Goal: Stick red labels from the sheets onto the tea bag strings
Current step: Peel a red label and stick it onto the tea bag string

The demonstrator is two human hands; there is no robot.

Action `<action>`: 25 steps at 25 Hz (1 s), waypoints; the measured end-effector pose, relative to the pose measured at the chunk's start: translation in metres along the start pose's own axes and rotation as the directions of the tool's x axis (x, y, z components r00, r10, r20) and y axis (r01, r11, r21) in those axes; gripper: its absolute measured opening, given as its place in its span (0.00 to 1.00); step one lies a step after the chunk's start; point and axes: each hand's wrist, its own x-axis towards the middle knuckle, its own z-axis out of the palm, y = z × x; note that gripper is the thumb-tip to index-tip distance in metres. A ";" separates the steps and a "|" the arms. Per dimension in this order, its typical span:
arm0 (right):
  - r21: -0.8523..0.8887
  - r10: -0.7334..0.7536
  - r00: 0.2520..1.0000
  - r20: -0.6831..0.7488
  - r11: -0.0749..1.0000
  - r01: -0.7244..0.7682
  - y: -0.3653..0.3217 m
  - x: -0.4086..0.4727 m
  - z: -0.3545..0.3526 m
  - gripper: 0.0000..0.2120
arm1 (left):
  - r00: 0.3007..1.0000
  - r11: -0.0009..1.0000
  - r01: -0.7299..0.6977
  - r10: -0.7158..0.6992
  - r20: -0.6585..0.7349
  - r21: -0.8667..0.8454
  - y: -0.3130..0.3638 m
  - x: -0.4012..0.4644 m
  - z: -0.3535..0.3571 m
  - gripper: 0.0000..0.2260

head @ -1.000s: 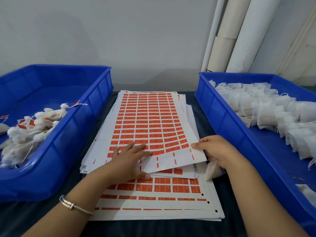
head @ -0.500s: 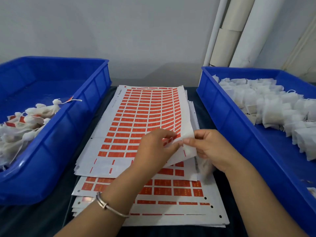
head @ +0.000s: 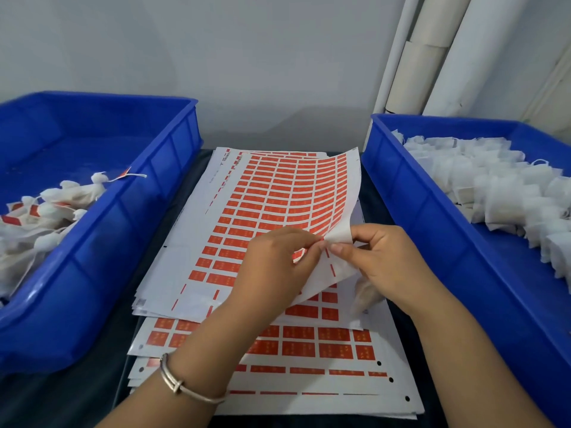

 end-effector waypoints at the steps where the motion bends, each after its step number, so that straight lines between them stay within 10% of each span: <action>1: -0.017 -0.005 1.000 0.003 1.000 0.005 0.000 0.000 0.000 0.09 | 0.998 0.996 -0.070 0.070 0.003 0.057 0.000 0.000 -0.002 0.10; 17: -0.072 -0.026 0.999 0.019 0.997 0.027 0.000 -0.004 0.007 0.09 | 0.990 0.995 0.031 -0.017 0.138 -0.099 -0.009 0.005 -0.012 0.08; 25: -0.059 0.033 0.999 0.010 0.998 -0.033 -0.004 -0.008 0.006 0.09 | 0.981 0.968 -0.186 0.174 0.081 0.169 -0.005 0.000 -0.013 0.08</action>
